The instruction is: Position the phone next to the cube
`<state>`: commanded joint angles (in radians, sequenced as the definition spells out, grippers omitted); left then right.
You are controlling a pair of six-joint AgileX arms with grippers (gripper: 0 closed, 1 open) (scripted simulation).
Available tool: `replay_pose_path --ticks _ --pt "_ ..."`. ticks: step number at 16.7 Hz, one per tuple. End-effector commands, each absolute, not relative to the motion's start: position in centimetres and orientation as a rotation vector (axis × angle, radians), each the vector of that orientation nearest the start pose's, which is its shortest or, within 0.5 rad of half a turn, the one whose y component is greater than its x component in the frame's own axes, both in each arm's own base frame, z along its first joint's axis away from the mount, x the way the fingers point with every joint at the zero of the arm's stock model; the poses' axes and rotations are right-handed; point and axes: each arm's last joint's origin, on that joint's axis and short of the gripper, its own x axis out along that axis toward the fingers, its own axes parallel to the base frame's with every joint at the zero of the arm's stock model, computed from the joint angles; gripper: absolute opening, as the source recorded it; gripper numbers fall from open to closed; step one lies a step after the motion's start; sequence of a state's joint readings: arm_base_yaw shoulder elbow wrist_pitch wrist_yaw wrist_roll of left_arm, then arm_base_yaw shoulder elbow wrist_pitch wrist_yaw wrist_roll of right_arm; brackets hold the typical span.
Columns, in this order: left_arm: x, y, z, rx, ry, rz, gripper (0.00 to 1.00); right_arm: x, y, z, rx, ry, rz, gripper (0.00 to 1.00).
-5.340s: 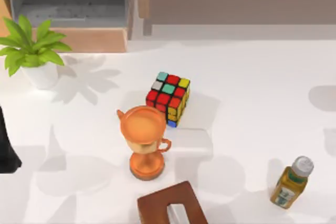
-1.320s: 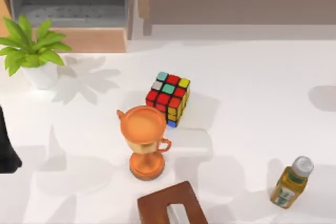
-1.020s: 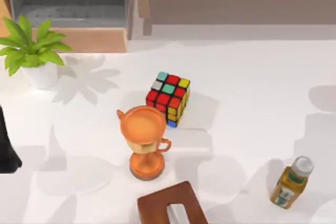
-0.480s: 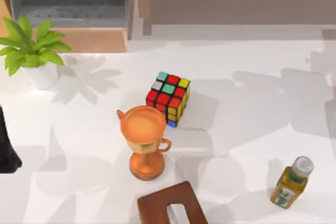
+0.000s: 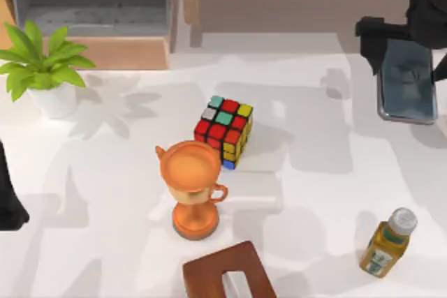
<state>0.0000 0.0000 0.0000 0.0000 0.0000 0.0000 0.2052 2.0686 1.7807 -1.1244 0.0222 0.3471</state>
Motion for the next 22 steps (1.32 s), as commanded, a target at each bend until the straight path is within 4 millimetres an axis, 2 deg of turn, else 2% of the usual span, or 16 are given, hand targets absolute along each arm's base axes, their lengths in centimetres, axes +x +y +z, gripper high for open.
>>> replay_pose_path --ticks 5,9,17,22 --pt "10.6 -0.1 16.0 0.0 0.0 0.0 1.0 40.7 15.9 19.3 0.053 1.511 -0.034 0.0" --pt "10.6 -0.1 16.0 0.0 0.0 0.0 1.0 40.1 18.9 17.9 0.015 1.552 -0.014 0.0" --pt "10.6 -0.1 16.0 0.0 0.0 0.0 1.0 40.0 19.0 17.9 0.016 1.553 -0.013 0.0" --pt "10.6 -0.1 16.0 0.0 0.0 0.0 1.0 40.0 19.0 18.7 0.025 1.527 -0.003 0.0"
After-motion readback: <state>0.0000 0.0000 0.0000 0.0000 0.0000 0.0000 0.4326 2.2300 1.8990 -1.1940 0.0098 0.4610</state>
